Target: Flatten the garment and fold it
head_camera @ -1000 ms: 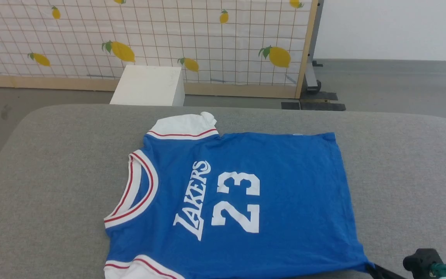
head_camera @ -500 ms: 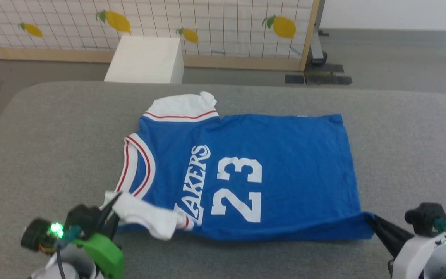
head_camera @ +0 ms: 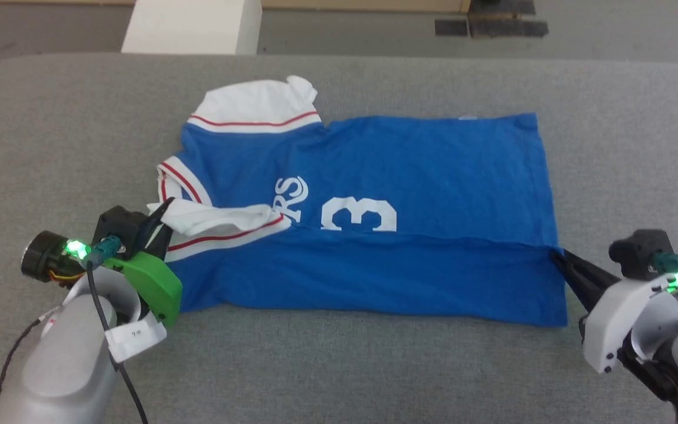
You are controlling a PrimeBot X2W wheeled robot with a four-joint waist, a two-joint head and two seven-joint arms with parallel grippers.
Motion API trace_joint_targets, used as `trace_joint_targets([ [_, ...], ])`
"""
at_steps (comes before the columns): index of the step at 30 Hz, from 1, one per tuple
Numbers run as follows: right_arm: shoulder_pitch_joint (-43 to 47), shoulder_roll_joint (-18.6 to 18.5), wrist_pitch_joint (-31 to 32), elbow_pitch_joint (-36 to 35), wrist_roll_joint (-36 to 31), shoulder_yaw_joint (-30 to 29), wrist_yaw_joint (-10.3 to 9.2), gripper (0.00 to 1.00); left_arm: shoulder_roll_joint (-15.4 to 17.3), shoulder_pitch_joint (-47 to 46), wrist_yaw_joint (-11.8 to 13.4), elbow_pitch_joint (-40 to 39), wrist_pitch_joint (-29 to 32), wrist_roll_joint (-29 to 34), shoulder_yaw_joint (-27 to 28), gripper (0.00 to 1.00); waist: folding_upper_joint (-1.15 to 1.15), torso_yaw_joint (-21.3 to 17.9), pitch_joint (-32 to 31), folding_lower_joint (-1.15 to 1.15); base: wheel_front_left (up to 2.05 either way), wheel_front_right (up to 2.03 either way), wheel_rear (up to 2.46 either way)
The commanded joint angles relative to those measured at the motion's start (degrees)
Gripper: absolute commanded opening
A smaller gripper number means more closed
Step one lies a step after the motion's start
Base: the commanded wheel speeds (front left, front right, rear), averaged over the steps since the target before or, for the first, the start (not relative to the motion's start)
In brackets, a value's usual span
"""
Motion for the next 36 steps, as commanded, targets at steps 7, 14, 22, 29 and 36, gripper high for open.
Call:
trace_joint_targets([
  [7, -6.96, 0.31, 0.72, 6.57, -0.60, 3.73, -0.10, 0.00, -0.84, -6.14, -0.21, 11.60, -1.72, 0.04, -3.65, 0.00, 0.00, -0.44, 6.37, -0.01, 0.00, 0.00, 0.00],
  [14, -9.28, -0.12, 0.68, 10.49, 0.54, 6.74, -0.10, 0.00, -2.71, -7.50, -0.22, 18.02, -3.27, -3.13, -7.70, 0.00, 0.00, -0.15, 5.52, -0.01, 0.00, 0.00, 0.00],
  [22, -8.73, -1.10, -0.78, 10.53, 1.38, 7.91, -0.10, 1.00, -2.19, -9.09, -0.13, 20.06, -4.10, -4.04, -8.46, 1.00, 0.00, 0.87, -1.08, -0.01, 0.00, 0.00, 0.00],
  [29, -6.51, -2.14, -1.66, 8.14, 2.12, 5.53, -0.10, 1.00, 1.65, -12.53, -0.20, 16.07, 0.04, -5.37, -10.78, 1.00, 0.00, 1.52, -5.43, -0.01, 0.00, 0.00, 0.00],
  [36, -3.90, -1.61, -1.20, 6.42, 2.08, 4.83, -0.10, 1.00, 9.10, -15.14, -0.22, 4.48, 19.94, -16.24, -21.88, 1.00, 0.00, 1.59, -7.03, -0.01, 0.00, 0.00, 0.00],
])
